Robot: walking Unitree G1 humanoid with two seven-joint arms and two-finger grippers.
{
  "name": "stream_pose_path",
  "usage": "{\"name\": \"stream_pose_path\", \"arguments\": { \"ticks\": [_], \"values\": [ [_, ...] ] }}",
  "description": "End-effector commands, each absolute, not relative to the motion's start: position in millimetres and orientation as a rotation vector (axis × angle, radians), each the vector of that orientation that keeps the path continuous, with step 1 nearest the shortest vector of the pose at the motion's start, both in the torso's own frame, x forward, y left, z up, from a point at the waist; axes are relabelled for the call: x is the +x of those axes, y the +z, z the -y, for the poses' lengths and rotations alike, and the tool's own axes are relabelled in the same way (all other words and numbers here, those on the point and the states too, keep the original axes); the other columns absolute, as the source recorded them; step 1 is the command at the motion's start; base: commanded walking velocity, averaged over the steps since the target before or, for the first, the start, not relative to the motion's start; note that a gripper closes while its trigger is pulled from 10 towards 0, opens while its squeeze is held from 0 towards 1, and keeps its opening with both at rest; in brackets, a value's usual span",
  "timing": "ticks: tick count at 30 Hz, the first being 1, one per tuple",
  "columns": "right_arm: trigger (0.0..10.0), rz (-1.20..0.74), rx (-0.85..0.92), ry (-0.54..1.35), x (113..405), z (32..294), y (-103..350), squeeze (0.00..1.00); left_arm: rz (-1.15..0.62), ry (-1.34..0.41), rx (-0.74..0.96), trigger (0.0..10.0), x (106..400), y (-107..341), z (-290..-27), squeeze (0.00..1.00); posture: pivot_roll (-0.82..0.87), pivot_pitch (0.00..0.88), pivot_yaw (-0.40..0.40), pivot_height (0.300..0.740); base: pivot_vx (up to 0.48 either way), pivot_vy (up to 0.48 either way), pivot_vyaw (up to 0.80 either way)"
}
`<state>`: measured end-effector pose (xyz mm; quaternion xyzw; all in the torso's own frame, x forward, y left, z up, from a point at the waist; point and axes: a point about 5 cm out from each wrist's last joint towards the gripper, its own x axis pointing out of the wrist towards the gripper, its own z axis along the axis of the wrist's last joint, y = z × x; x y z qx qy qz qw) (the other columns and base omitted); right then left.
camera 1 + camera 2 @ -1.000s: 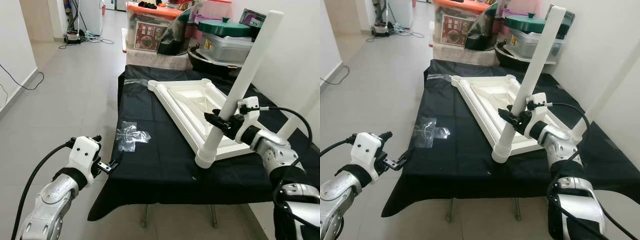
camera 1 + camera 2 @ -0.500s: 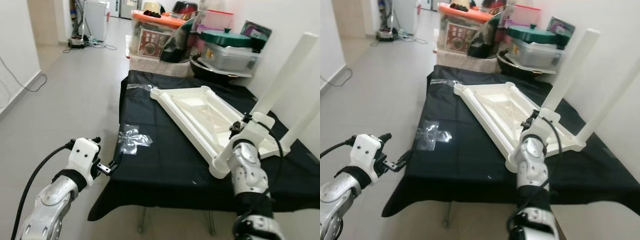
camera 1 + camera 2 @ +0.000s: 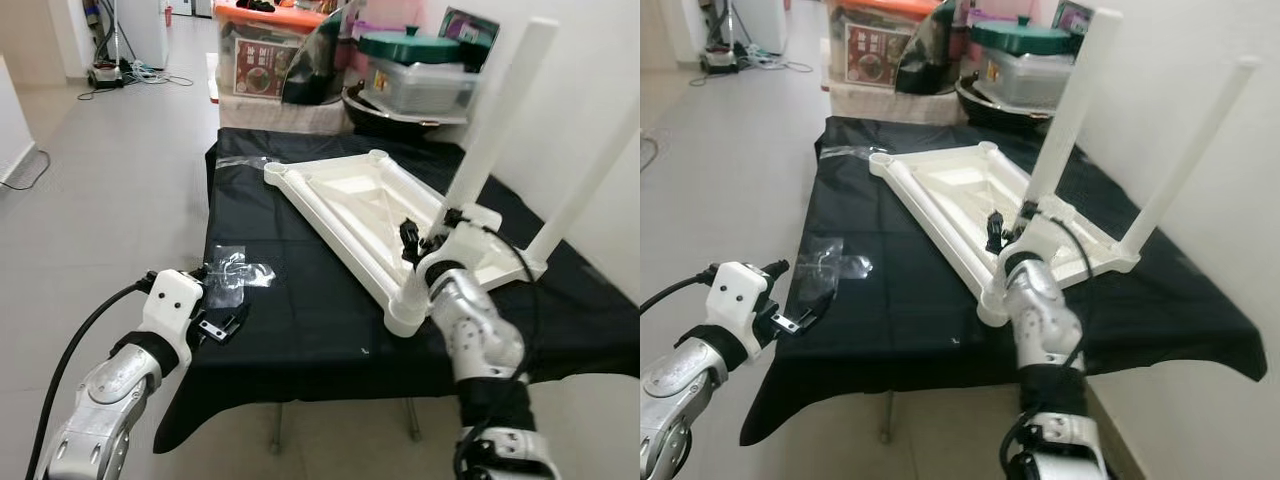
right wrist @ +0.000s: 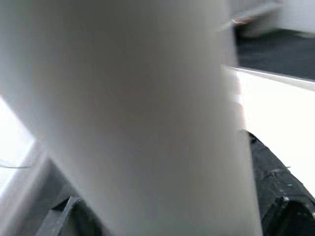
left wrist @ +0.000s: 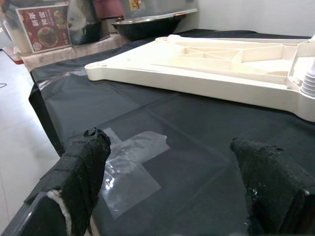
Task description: Building children table
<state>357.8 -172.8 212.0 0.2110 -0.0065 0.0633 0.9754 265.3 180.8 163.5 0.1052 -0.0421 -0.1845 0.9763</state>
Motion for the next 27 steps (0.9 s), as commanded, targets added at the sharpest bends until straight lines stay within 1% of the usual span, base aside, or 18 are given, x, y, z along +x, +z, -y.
{"name": "stream_pose_path", "arguments": {
  "ticks": [1, 3, 4, 5, 6, 8, 9, 10, 11, 12, 13, 15, 20, 24, 25, 26, 27],
  "values": [
    [10.0, 0.049, 0.466, 0.293, 355, 162, 225, 0.00, 0.081, -0.382, 0.213, 10.0, 267, 161, -178, 0.00, 0.07, 0.000, -0.143, 0.740, 0.000, 0.000, 0.00],
    [10.0, 0.078, 0.408, 0.665, 337, 147, 232, 0.00, 0.085, -0.385, 0.214, 10.0, 268, 162, -177, 0.00, 0.07, 0.000, -0.144, 0.740, 0.000, 0.000, 0.00],
    [10.0, 0.078, 0.408, 0.665, 337, 147, 232, 0.00, 0.085, -0.385, 0.214, 10.0, 268, 162, -177, 0.00, 0.07, 0.000, -0.144, 0.740, 0.000, 0.000, 0.00],
    [10.0, 0.072, 0.384, 0.783, 330, 141, 231, 0.00, 0.086, -0.387, 0.215, 10.0, 268, 162, -177, 0.00, 0.07, 0.000, -0.144, 0.740, 0.000, 0.000, 0.00],
    [10.0, 0.072, 0.384, 0.783, 330, 141, 231, 0.00, 0.086, -0.387, 0.215, 10.0, 268, 162, -177, 0.00, 0.07, 0.000, -0.144, 0.740, 0.000, 0.000, 0.00],
    [10.0, 0.031, 0.291, 0.962, 320, 127, 222, 0.00, 0.087, -0.391, 0.215, 10.0, 269, 162, -176, 0.00, 0.09, 0.000, -0.152, 0.740, 0.000, 0.000, 0.00],
    [10.0, 0.031, 0.291, 0.962, 320, 127, 222, 0.00, 0.087, -0.391, 0.215, 10.0, 269, 162, -176, 0.00, 0.09, 0.000, -0.152, 0.740, 0.000, 0.000, 0.00],
    [10.0, 0.009, 0.262, 1.009, 318, 122, 218, 0.00, 0.087, -0.392, 0.215, 10.0, 269, 162, -175, 0.00, 0.09, 0.000, -0.152, 0.740, 0.000, 0.000, 0.00],
    [10.0, -0.022, 0.227, 1.008, 323, 120, 210, 0.00, 0.086, -0.390, 0.217, 10.0, 269, 161, -176, 0.00, 0.09, 0.000, -0.163, 0.740, 0.000, 0.000, 0.00],
    [10.0, -0.022, 0.227, 1.008, 323, 120, 210, 0.00, 0.086, -0.390, 0.217, 10.0, 269, 161, -176, 0.00, 0.09, 0.000, -0.163, 0.740, 0.000, 0.000, 0.00],
    [10.0, -0.082, 0.117, 0.918, 342, 123, 193, 0.00, 0.086, -0.378, 0.225, 10.0, 268, 161, -179, 0.00, 0.10, 0.000, -0.172, 0.740, 0.000, 0.000, 0.00],
    [10.0, -0.107, -0.016, 0.874, 351, 127, 182, 0.00, 0.086, -0.361, 0.229, 10.0, 267, 162, -183, 0.00, 0.11, 0.000, -0.179, 0.740, 0.000, 0.000, 0.00],
    [10.0, -0.115, -0.187, 0.815, 353, 132, 169, 0.00, 0.082, -0.325, 0.233, 10.0, 264, 162, -190, 0.00, 0.12, 0.000, -0.188, 0.740, 0.000, 0.000, 0.00],
    [10.0, -0.102, -0.208, 0.818, 346, 128, 164, 0.00, 0.073, -0.297, 0.246, 10.0, 263, 160, -198, 0.00, 0.12, 0.000, -0.186, 0.740, 0.000, 0.000, 0.00],
    [10.0, -0.082, -0.218, 0.806, 345, 127, 163, 0.31, 0.071, -0.290, 0.248, 10.0, 263, 160, -201, 0.00, 0.12, 0.000, -0.181, 0.740, 0.000, 0.000, 0.00],
    [10.0, -0.070, -0.220, 0.793, 345, 128, 162, 0.86, 0.071, -0.286, 0.249, 10.0, 263, 160, -203, 0.00, 0.12, 0.000, -0.181, 0.740, 0.000, 0.000, 0.00],
    [10.0, -0.063, -0.204, 0.755, 346, 129, 161, 1.00, 0.072, -0.284, 0.252, 10.0, 264, 161, -204, 0.00, 0.11, 0.000, -0.177, 0.740, 0.000, 0.000, 0.00]
  ]
}}
